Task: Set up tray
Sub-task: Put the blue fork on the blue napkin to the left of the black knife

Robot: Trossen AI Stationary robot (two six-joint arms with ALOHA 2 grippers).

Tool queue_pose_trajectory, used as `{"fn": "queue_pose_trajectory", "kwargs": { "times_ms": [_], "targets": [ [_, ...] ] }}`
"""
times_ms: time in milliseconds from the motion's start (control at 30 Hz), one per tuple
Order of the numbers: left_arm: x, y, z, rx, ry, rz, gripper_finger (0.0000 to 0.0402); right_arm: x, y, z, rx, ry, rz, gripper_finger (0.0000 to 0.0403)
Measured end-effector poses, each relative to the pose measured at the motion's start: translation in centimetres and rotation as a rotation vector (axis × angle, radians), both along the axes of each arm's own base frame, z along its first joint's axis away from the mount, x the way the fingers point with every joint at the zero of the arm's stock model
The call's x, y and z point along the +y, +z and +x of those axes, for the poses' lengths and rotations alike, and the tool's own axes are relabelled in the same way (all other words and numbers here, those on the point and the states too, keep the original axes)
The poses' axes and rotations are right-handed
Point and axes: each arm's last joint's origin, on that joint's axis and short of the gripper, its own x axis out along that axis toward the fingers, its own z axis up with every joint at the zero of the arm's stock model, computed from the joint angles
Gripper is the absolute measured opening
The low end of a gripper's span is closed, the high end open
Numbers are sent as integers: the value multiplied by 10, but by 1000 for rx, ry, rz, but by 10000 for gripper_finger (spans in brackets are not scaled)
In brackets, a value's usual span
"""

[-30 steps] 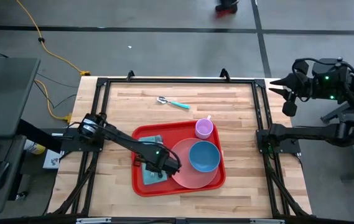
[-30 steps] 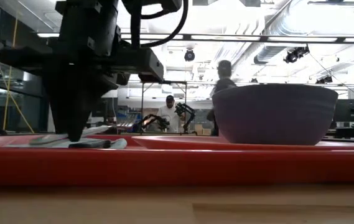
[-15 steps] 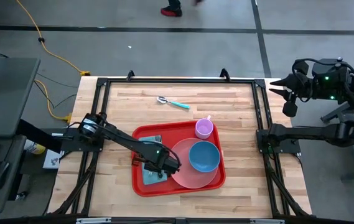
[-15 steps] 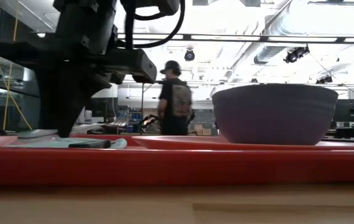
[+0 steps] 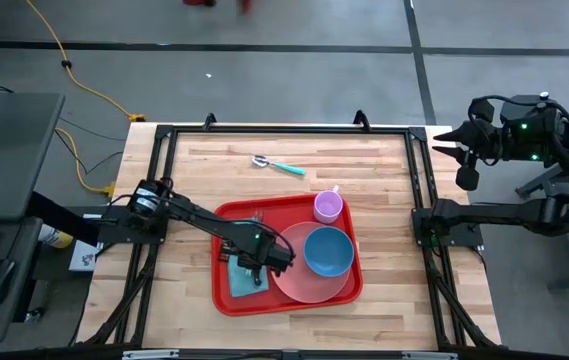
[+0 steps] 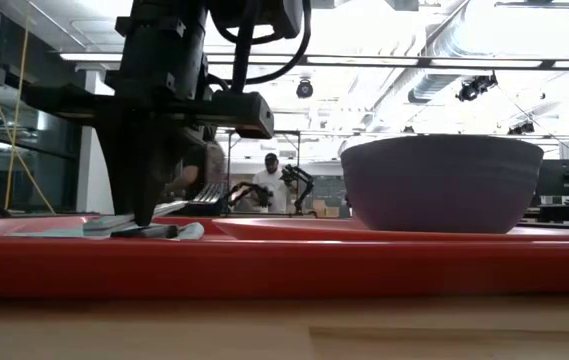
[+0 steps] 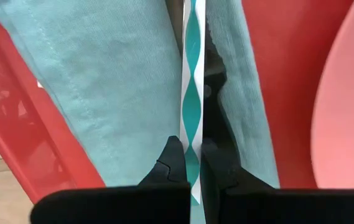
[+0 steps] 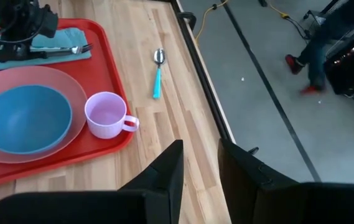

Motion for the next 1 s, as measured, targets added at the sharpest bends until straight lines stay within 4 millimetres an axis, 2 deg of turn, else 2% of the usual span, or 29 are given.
{"fn": "queue_pose_trajectory", "kwargs": {
  "times_ms": [933,1000],
  "targets": [
    [-15,0,-10,65,-40,-33,32,0,0,0,1,-1,-3,78],
    [-14,0,-10,59,-40,-26,45,0,0,0,1,-1,-3,78]
  ]
}}
